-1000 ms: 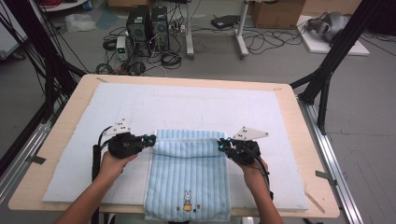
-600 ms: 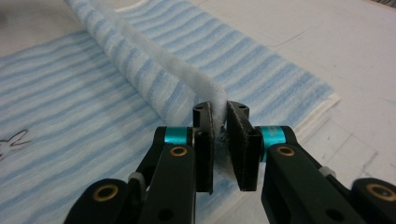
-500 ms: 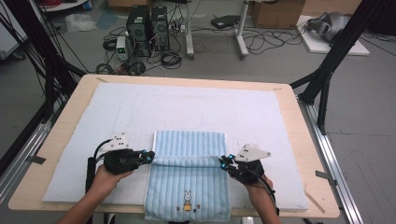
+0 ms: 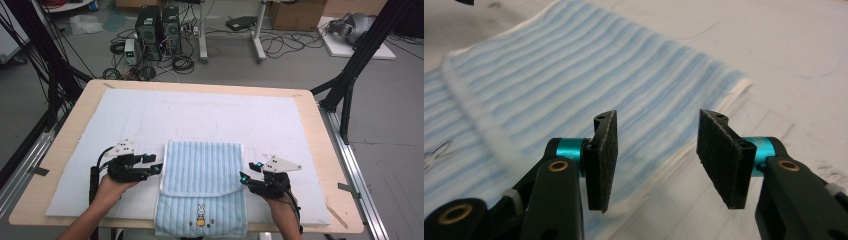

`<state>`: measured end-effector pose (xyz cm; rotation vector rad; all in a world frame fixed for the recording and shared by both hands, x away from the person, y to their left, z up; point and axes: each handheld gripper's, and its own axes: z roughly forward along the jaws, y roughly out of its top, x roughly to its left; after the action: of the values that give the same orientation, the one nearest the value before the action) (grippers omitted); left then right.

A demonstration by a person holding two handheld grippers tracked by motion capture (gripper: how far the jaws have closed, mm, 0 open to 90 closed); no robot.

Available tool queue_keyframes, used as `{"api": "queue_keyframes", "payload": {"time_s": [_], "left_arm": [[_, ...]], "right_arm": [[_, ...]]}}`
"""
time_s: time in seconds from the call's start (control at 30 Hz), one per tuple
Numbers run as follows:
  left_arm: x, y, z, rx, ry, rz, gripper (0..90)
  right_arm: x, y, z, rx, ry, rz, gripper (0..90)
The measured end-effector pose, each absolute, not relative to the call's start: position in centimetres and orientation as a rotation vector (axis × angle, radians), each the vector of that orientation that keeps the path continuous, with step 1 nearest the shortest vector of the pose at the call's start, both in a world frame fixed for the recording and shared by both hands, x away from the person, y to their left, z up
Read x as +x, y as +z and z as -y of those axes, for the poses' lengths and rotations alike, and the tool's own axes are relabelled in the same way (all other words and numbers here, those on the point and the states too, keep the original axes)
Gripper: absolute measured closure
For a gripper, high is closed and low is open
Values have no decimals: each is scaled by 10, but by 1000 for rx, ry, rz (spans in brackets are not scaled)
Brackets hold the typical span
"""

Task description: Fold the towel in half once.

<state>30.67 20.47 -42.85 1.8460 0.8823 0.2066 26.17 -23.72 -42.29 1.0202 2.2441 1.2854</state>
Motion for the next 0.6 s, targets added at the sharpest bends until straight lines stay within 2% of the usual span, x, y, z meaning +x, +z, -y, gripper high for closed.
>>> {"api": "queue_keyframes", "payload": {"time_s": [0.13, 0.27, 0.43, 0.6], "left_arm": [[331, -433, -204, 1815, 222, -978, 423], [348, -441, -196, 1821, 237, -1029, 420], [357, -453, -187, 1845, 225, -1076, 420], [359, -452, -175, 1910, 233, -1049, 426]], "right_arm": [[282, -424, 232, 1086, 1261, -2208, 500], [306, -429, 224, 1152, 1181, -2194, 489], [324, -436, 215, 1197, 1058, -2191, 482], [330, -441, 210, 1215, 1034, -2229, 481]]}}
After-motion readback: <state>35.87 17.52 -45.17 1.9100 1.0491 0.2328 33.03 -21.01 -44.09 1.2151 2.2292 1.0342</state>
